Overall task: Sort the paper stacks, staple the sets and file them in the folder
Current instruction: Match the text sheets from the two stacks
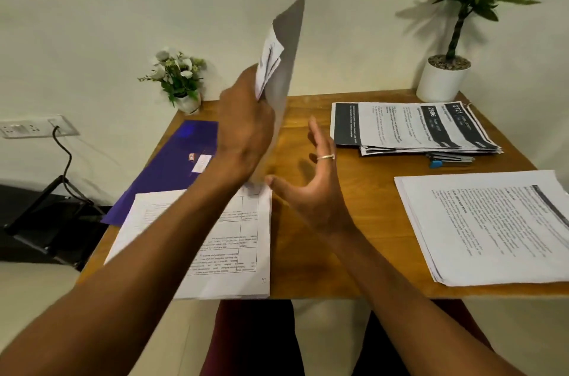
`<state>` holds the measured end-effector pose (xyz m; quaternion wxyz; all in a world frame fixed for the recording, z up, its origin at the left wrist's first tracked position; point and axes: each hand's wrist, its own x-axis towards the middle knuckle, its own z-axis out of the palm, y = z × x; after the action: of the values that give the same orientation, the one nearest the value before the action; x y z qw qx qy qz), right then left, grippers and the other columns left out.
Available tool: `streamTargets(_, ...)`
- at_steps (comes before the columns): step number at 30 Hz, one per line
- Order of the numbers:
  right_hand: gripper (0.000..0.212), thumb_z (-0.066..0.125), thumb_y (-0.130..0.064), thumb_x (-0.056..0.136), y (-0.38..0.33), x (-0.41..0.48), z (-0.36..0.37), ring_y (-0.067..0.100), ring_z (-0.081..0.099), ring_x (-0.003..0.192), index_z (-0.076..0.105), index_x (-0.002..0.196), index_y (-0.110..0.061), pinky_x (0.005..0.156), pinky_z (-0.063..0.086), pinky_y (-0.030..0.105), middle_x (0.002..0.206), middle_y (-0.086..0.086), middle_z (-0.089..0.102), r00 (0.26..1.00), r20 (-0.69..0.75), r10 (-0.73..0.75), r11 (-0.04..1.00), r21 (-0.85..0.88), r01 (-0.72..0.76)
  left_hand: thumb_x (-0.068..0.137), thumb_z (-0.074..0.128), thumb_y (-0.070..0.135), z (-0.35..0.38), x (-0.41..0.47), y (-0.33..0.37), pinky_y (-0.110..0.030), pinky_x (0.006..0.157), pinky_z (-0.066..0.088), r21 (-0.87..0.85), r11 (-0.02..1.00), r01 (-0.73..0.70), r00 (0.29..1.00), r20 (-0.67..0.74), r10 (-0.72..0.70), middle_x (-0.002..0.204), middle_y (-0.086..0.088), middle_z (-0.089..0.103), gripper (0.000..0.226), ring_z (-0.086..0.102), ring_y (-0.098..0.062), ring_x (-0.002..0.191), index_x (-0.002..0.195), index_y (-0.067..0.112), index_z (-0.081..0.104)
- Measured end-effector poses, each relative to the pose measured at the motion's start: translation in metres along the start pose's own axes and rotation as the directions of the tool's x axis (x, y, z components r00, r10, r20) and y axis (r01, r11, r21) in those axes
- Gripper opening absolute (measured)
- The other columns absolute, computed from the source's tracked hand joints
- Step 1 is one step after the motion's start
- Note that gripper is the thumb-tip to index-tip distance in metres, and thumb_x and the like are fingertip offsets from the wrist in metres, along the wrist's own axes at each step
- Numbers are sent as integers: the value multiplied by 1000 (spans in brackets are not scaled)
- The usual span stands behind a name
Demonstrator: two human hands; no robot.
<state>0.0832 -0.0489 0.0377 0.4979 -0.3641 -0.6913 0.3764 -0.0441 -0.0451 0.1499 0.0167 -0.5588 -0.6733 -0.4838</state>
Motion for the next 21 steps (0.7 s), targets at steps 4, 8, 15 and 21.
streamTargets(4, 104, 81, -26, 85, -29, 4, -25, 11, 13, 155, 12, 162, -31, 110, 25, 11, 169, -7, 13, 995, 18, -95, 982, -160, 97, 108, 46, 28, 20, -41, 48, -10, 66, 50, -310, 902, 302, 949, 187, -254, 96, 5, 64, 14, 64, -7, 84, 109, 19, 57)
streamTargets(8, 100, 76, -11, 85, -35, 3, -57, 18, 19, 154, 14, 162, -26, 108, 35, 14, 169, 2, 16, 988, -39, -148, 921, -368, 124, 105, 52, 37, 33, -53, 69, -24, 69, 59, -503, 771, 390, 915, 306, -263, 99, -1, 69, 26, 71, -16, 93, 114, 14, 60)
streamTargets(15, 71, 59, 6, 94, -30, 5, -98, 19, 49, 134, 39, 155, -25, 99, 34, 5, 151, 5, 51, 962, -201, -187, 884, -462, 75, 99, 51, 46, 38, -50, 74, -41, 96, 57, -680, 502, 534, 814, 575, -87, 116, -14, 72, 56, 70, -24, 110, 128, -2, 57)
streamTargets(21, 44, 62, -4, 97, -49, 14, -170, 6, 61, 103, 58, 139, -19, 84, 48, 10, 121, -11, 64, 957, -268, 108, 979, -141, -150, 81, 55, 81, 33, -65, 15, -37, 106, 47, -368, 877, 310, 925, 331, -188, 146, 5, 56, 81, 55, -12, 130, 145, 30, 51)
